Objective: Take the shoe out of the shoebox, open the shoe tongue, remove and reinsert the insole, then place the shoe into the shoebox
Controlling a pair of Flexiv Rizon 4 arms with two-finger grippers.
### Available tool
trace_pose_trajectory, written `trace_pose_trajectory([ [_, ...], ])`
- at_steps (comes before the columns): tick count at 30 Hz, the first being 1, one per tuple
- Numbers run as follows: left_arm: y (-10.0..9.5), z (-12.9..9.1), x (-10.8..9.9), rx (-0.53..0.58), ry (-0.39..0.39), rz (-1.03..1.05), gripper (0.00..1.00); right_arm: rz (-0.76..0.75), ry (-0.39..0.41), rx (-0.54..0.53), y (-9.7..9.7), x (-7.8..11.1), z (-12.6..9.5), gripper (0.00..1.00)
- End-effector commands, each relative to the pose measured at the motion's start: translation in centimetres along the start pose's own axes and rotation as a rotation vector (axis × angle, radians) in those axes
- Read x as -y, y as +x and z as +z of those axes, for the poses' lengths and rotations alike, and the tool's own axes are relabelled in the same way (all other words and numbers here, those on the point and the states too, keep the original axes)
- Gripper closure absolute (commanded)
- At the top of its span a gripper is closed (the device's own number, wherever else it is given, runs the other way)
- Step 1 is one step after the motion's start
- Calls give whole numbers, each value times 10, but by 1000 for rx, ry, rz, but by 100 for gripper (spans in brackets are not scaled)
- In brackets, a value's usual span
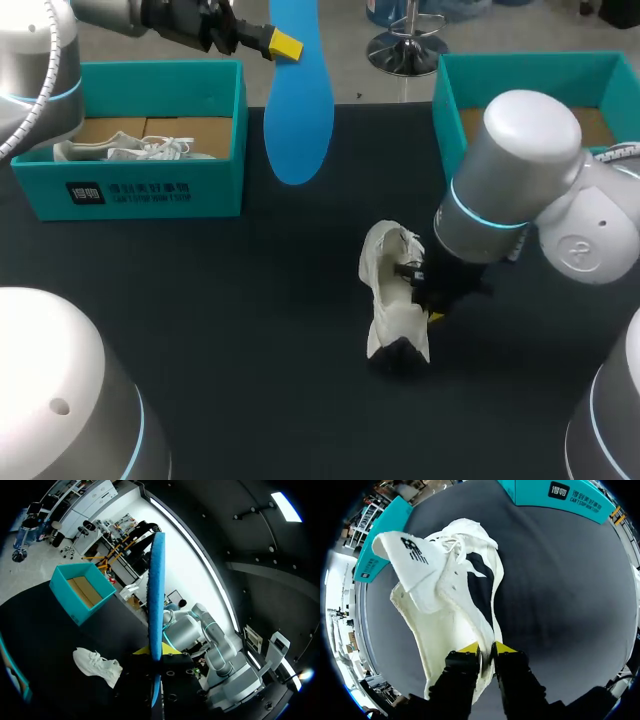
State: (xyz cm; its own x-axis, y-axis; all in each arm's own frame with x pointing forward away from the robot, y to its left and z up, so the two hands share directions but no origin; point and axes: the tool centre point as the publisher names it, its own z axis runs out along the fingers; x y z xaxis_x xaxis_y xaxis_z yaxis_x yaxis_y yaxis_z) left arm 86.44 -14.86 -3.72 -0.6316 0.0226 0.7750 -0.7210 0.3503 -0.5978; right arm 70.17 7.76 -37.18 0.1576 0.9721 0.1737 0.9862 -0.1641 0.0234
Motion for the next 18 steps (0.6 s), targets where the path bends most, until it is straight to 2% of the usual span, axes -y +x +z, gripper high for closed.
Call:
trace_pose_trajectory([
  [1,0,0,-1,0,1,1,100,-2,-1,10,2,-1,-10,2],
  [5,0,0,-1,0,1,1,100,-10,31,-8,4,0,-27,0],
  [11,0,0,-1,0,1,1,100,-87,194,-133,5,-6,-69,0],
  [14,0,0,-1,0,1,1,100,-155,240,-249,7,-12,-88,0],
  [15,0,0,-1,0,1,1,100,-204,256,-349,11,-15,-96,0],
  [16,0,0,-1,0,1,1,100,-226,265,-386,15,-16,-101,0],
  [18,0,0,-1,0,1,1,100,-260,247,-474,19,-20,-111,0],
])
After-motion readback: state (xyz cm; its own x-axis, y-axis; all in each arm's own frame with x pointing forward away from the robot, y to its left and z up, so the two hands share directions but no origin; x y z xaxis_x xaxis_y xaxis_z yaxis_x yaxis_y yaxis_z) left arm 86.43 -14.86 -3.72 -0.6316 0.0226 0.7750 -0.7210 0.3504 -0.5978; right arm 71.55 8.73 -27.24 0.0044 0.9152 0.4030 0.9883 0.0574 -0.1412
